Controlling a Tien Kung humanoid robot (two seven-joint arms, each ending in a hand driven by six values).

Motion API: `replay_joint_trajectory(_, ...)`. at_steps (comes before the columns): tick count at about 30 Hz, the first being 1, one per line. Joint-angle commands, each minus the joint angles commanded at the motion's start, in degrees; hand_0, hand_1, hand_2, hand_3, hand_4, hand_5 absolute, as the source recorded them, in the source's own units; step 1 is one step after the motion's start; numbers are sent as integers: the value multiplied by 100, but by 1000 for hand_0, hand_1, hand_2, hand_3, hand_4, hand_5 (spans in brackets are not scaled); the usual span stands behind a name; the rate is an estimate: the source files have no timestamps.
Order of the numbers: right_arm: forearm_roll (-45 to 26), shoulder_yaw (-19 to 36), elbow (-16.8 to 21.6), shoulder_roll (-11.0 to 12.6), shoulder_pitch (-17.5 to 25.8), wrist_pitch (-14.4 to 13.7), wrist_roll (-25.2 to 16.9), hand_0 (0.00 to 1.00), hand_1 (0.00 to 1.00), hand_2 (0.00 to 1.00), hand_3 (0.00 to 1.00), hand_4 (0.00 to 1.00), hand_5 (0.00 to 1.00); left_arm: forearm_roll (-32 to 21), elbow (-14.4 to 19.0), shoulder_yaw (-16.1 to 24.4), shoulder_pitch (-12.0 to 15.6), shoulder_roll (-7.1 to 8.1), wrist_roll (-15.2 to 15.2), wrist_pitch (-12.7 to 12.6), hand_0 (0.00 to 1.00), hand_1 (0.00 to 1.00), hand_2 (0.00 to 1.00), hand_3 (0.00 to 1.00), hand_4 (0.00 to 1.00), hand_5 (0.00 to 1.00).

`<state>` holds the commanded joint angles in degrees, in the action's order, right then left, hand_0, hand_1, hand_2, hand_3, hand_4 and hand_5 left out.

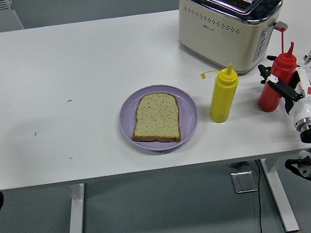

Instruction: Pick up the cup,pour liquid into bread,place the cup on the desk

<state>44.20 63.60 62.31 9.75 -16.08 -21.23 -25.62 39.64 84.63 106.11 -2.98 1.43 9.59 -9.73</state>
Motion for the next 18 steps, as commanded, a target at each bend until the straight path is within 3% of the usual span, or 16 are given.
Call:
replay_joint_trajectory(1,-40,-2,-17,-5,-15,-37,-31,338,354,408,446,777,180,0,0,3,0,-1,0,-1,751,759,770,667,625,998)
replay_joint_trajectory(6,-195,17,-73,-30,-64,-157,-147,338,354,408,446,777,180,1,-1,8,0,-3,0,-3,751,759,770,667,625,998)
replay_joint_trajectory(7,-212,20,-82,-34,-71,-170,-157,236,312,392,416,741,145,1,-2,8,0,-4,0,-3,751,760,772,667,626,998)
replay_joint_trajectory(12,-410,64,-125,-61,-120,-260,-264,236,312,392,416,741,145,1,-1,9,0,-6,1,-3,751,760,772,667,626,998)
replay_joint_trajectory(13,-453,75,-126,-64,-126,-270,-285,141,245,348,392,716,113,1,-1,11,1,-7,1,-3,750,759,771,667,629,998)
replay_joint_trajectory(18,-694,146,-102,-69,-149,-254,-342,141,245,348,392,716,113,0,-2,11,-2,-6,-1,-3,750,759,771,667,629,998)
